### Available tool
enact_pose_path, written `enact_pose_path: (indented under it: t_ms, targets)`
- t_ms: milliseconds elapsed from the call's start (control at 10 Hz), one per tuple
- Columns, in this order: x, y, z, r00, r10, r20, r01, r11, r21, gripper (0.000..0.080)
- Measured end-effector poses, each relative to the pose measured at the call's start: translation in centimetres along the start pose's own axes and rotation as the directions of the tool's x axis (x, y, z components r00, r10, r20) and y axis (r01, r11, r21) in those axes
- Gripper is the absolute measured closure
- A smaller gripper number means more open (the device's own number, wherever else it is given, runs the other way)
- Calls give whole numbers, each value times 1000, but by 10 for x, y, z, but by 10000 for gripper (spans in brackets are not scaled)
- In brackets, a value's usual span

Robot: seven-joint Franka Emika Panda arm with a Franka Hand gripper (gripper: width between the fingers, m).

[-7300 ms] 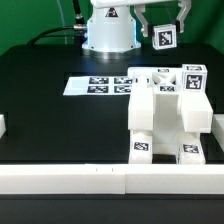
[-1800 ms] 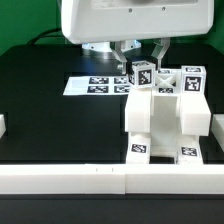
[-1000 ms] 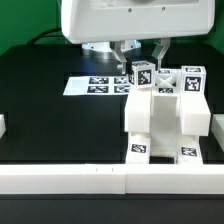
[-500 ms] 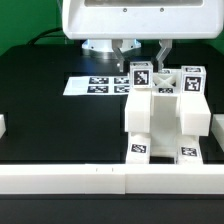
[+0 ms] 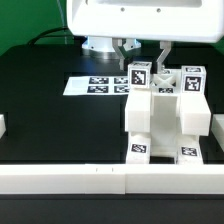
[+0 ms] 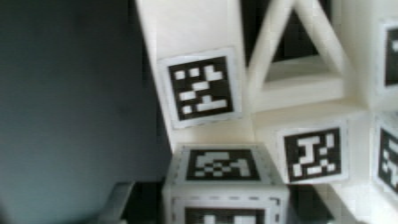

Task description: Assemble chair

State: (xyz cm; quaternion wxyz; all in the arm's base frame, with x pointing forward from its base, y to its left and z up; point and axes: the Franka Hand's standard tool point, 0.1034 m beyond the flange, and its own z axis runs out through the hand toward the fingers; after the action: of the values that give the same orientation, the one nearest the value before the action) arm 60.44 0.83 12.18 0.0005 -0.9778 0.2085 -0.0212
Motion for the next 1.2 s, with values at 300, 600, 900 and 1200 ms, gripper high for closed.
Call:
enact_pose_path:
  t_ms: [300, 600, 900, 1200]
  targets:
    - [-1, -1, 0, 987, 163, 2, -163, 987, 4, 512]
    - [-1, -3, 0, 943, 333, 7, -333, 943, 8, 512]
    - [-2, -5, 0, 880, 474, 16, -475, 880, 14, 512]
    - [-4, -8, 0, 766, 642, 33, -642, 766, 20, 512]
